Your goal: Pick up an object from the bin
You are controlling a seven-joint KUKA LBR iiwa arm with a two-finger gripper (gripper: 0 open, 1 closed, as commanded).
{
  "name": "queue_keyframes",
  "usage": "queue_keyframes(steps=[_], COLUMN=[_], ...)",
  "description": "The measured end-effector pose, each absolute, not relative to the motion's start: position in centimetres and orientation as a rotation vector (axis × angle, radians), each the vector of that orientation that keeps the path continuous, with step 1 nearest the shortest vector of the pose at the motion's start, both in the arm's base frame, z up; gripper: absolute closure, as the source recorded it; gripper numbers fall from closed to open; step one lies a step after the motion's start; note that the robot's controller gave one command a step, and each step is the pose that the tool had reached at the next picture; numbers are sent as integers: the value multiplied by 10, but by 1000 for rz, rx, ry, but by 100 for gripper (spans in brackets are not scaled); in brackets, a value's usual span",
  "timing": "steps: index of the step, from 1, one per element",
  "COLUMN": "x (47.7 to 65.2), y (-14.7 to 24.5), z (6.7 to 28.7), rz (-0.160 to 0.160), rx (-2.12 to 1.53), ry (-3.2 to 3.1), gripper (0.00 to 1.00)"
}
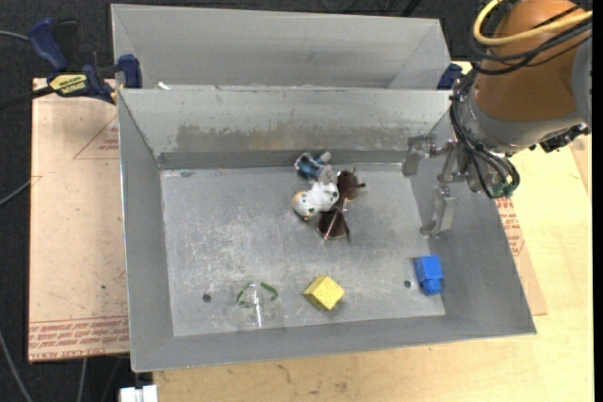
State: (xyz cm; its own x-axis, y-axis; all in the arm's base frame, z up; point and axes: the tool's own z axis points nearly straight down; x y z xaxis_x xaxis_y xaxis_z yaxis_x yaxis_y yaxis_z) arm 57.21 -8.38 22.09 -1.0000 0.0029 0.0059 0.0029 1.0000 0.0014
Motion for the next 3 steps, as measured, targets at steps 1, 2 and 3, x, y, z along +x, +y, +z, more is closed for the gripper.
queue_keyframes(steps=[1, 2, 3], x=[574, 585, 592], y=[-83, -47, 29], z=[225, 178, 158], rz=[0, 0, -5], rx=[0, 239, 452], ry=[-3143, -3137, -3112], gripper=[0, 0, 0])
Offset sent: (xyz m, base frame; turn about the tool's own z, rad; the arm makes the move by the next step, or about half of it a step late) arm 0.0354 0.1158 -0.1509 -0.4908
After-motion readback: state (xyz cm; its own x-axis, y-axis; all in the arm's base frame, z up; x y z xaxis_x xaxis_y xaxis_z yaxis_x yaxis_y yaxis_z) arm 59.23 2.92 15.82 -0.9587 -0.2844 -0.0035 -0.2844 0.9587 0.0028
